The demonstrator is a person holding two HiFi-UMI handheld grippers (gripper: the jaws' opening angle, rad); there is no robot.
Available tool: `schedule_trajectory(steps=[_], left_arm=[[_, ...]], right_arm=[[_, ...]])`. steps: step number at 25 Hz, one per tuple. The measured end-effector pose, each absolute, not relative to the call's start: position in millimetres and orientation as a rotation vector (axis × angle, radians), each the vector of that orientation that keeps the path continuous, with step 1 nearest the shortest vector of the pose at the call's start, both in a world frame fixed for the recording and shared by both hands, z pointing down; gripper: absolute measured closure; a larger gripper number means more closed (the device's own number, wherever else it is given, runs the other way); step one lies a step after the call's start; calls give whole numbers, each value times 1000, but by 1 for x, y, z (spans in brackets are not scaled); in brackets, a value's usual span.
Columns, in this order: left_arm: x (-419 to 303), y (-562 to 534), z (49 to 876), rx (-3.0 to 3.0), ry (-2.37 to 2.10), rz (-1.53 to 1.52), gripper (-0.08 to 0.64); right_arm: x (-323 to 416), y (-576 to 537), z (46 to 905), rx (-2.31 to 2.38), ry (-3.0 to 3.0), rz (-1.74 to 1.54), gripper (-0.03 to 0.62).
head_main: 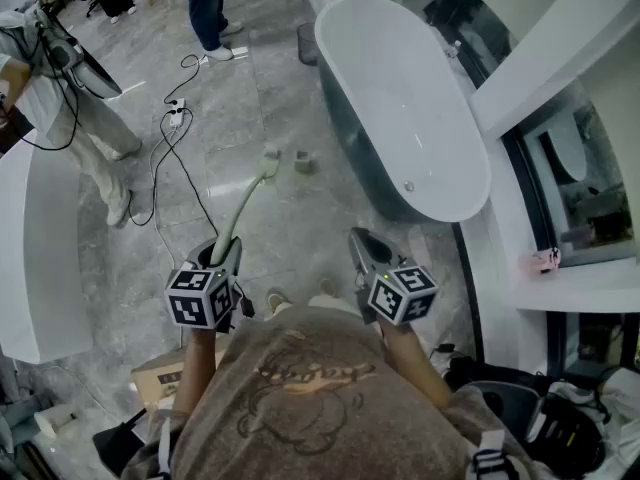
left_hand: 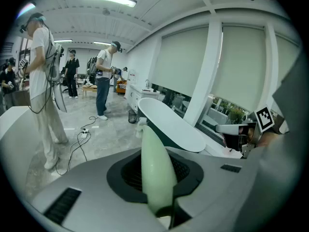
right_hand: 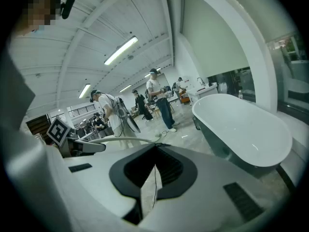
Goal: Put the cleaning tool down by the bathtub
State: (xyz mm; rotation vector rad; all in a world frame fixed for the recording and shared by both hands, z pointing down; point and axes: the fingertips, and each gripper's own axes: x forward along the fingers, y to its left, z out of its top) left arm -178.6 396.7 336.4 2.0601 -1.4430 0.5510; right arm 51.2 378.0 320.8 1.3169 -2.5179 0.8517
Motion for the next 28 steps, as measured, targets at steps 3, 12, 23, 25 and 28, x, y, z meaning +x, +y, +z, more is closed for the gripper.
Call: schedule_trajectory(steps=[3, 12, 23, 25, 28], left_arm=[[-178, 400, 336, 2059, -1435, 556, 483], [-182, 403, 336, 2064, -1436, 561, 483], [-197, 405, 351, 2128, -1376, 562, 483], [-197, 401, 354, 2129, -1364, 563, 483], [-198, 402, 364, 2124, -1347, 558, 483]], right_arm=[[51, 380, 320, 1327, -2524, 854, 595], [42, 385, 327, 1315, -2542, 865, 595], [18, 394, 332, 1343, -2585, 866, 593], [15, 394, 332, 1341, -2583, 871, 593], [9, 395, 340, 1335, -2573, 876, 592]])
